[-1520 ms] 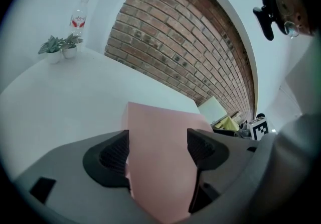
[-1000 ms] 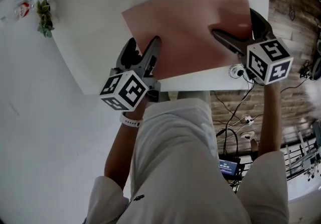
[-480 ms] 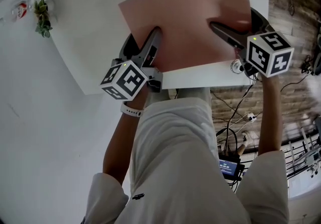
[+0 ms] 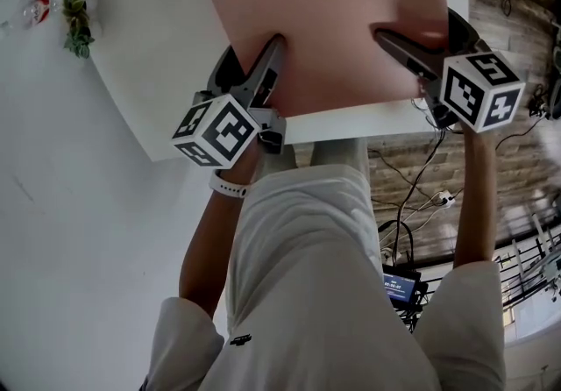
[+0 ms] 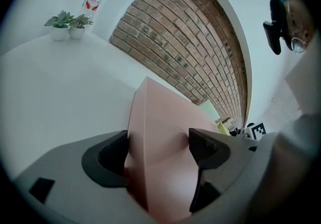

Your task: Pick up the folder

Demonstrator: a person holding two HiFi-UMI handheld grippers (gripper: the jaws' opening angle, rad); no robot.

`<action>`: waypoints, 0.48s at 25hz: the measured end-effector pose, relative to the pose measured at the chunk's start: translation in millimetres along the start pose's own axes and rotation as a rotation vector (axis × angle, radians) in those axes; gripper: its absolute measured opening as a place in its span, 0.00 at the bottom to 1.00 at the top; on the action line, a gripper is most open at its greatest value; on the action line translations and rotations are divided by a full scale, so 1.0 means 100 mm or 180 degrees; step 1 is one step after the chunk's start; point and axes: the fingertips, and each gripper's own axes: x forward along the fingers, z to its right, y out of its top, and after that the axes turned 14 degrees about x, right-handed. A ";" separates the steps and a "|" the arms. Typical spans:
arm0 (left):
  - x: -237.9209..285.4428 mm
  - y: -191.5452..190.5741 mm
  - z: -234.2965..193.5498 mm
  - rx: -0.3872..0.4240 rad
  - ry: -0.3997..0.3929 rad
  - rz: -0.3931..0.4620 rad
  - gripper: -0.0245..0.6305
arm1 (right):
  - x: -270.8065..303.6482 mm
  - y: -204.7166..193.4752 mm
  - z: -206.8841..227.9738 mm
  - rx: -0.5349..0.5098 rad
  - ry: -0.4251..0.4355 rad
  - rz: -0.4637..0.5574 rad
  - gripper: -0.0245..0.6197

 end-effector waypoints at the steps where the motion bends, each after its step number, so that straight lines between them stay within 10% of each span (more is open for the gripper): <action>1: -0.04 0.02 0.02 0.0021 -0.0017 0.0006 0.60 | -0.04 0.00 -0.03 0.0007 -0.0007 0.0029 0.91; 12: -0.54 0.31 0.15 0.0311 -0.0208 0.0127 0.60 | -0.47 -0.06 -0.54 0.0022 -0.0083 0.0412 0.91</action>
